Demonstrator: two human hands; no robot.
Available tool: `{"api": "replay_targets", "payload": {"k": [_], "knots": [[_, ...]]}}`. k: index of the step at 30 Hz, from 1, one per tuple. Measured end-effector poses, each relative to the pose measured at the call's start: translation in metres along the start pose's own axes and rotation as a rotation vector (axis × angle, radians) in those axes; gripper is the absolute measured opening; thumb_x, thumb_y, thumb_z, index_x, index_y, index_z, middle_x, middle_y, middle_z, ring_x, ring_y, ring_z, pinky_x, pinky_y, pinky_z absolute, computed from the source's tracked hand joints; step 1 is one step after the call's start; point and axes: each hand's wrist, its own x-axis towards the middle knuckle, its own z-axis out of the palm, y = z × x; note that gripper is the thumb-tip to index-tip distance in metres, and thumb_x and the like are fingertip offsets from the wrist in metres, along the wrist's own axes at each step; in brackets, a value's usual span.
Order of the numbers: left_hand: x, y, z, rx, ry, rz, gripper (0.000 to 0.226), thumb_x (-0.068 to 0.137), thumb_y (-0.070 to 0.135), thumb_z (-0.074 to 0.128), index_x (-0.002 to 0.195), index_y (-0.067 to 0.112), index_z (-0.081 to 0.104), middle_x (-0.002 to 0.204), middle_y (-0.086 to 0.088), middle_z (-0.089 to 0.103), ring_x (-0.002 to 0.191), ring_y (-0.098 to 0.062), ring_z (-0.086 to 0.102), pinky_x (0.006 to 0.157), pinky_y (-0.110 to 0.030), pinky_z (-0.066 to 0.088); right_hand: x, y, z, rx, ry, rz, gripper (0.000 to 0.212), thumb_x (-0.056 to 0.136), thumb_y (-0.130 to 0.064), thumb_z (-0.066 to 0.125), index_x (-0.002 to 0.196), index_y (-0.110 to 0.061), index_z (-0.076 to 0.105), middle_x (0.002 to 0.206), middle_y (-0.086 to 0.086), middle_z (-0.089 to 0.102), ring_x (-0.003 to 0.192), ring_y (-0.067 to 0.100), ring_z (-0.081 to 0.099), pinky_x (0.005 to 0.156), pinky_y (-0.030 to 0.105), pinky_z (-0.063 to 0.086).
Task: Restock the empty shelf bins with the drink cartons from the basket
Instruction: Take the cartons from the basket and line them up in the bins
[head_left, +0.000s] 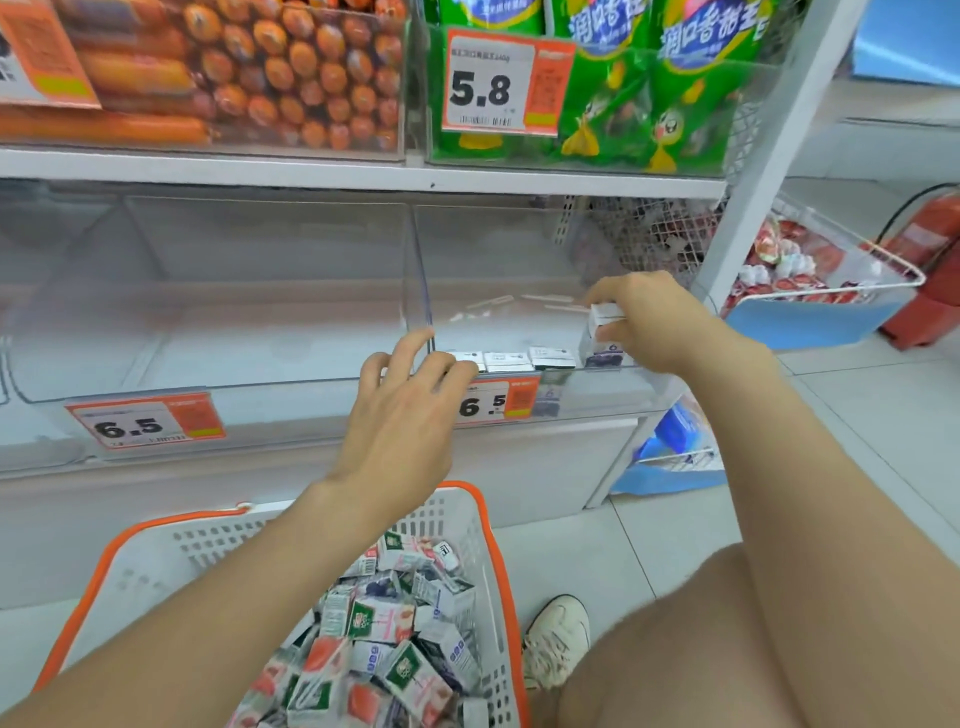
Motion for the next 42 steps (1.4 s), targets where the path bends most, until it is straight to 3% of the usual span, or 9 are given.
{"api": "replay_targets", "payload": {"k": [9, 16, 21, 25, 27, 29, 32, 38, 42], "knots": [[0.001, 0.012, -0.003, 0.017, -0.027, -0.039, 0.058, 0.071, -0.003, 0.072, 0.125, 0.015, 0.061, 0.122, -0.007, 0.066, 0.139, -0.039, 0.039, 0.099, -0.054, 0.037, -0.007, -0.01, 0.014, 0.268, -0.281, 0.042, 0.044, 0.097, -0.019, 0.053, 0.136, -0.035, 0.065, 0.126, 0.0, 0.063, 0.117, 0.02, 0.059, 0.098, 0.032, 0.043], [0.004, 0.008, -0.007, 0.023, -0.037, -0.038, 0.06, 0.075, -0.009, 0.074, 0.127, 0.019, 0.062, 0.12, -0.005, 0.067, 0.14, -0.039, 0.04, 0.096, -0.055, 0.041, 0.008, -0.03, 0.028, 0.459, -0.351, -0.007, 0.028, 0.097, -0.025, 0.056, 0.114, -0.032, 0.077, 0.12, -0.011, 0.07, 0.113, 0.015, 0.063, 0.091, 0.033, 0.052], [0.008, 0.002, -0.006, -0.009, 0.008, -0.009, 0.068, 0.069, -0.019, 0.068, 0.124, 0.02, 0.064, 0.111, -0.002, 0.068, 0.137, -0.036, 0.039, 0.094, -0.054, 0.039, 0.013, -0.029, 0.027, 0.407, -0.422, -0.017, 0.028, 0.094, -0.025, 0.055, 0.111, -0.029, 0.077, 0.121, -0.009, 0.07, 0.117, 0.018, 0.063, 0.108, 0.044, 0.049], [0.0, -0.006, -0.007, -0.075, 0.089, 0.064, 0.055, 0.079, -0.01, 0.07, 0.126, 0.017, 0.065, 0.127, -0.005, 0.065, 0.135, -0.036, 0.047, 0.098, -0.051, 0.039, -0.005, -0.049, 0.028, 0.22, -0.106, -0.12, 0.04, 0.1, -0.04, 0.055, 0.135, -0.023, 0.065, 0.124, -0.005, 0.064, 0.113, 0.021, 0.061, 0.101, 0.037, 0.048], [-0.016, -0.014, -0.01, -0.161, 0.208, 0.106, 0.04, 0.083, -0.008, 0.066, 0.118, 0.011, 0.068, 0.125, -0.01, 0.064, 0.124, -0.037, 0.055, 0.095, -0.049, 0.043, -0.026, -0.072, 0.027, 0.254, 0.143, -0.229, 0.033, 0.097, -0.034, 0.054, 0.122, -0.02, 0.07, 0.113, 0.0, 0.068, 0.104, 0.02, 0.063, 0.094, 0.038, 0.051], [-0.037, -0.024, -0.011, -0.216, 0.272, 0.103, 0.033, 0.083, -0.006, 0.066, 0.111, 0.01, 0.07, 0.115, -0.008, 0.063, 0.109, -0.034, 0.058, 0.086, -0.046, 0.044, -0.054, -0.103, 0.027, 0.393, 0.204, -0.293, 0.026, 0.086, -0.028, 0.054, 0.1, -0.021, 0.073, 0.09, -0.006, 0.071, 0.084, 0.013, 0.065, 0.08, 0.035, 0.054], [-0.078, -0.045, 0.006, -0.322, 0.057, 0.016, 0.032, 0.089, -0.001, 0.065, 0.115, 0.018, 0.067, 0.111, 0.001, 0.06, 0.097, -0.025, 0.059, 0.08, -0.042, 0.045, -0.097, -0.147, 0.039, 0.401, -0.082, -0.381, 0.019, 0.09, -0.023, 0.056, 0.094, -0.021, 0.074, 0.071, -0.01, 0.067, 0.069, 0.008, 0.064, 0.072, 0.031, 0.055], [-0.163, -0.08, 0.058, -0.413, -0.794, -0.089, 0.027, 0.101, 0.018, 0.058, 0.122, 0.03, 0.069, 0.124, 0.006, 0.061, 0.114, -0.016, 0.059, 0.097, -0.033, 0.048, -0.128, -0.193, 0.133, 0.01, -0.613, -0.536, 0.02, 0.093, -0.013, 0.049, 0.082, -0.009, 0.066, 0.074, 0.007, 0.06, 0.074, 0.027, 0.059, 0.07, 0.045, 0.057], [-0.195, -0.076, 0.085, -0.362, -1.028, -0.148, 0.028, 0.102, 0.026, 0.06, 0.129, 0.024, 0.064, 0.133, -0.001, 0.06, 0.108, -0.016, 0.056, 0.093, -0.033, 0.049, -0.134, -0.203, 0.186, -0.114, -0.749, -0.529, 0.033, 0.092, 0.002, 0.049, 0.063, -0.011, 0.042, 0.061, 0.006, 0.043, 0.054, 0.023, 0.043, 0.058, 0.037, 0.045]]}}
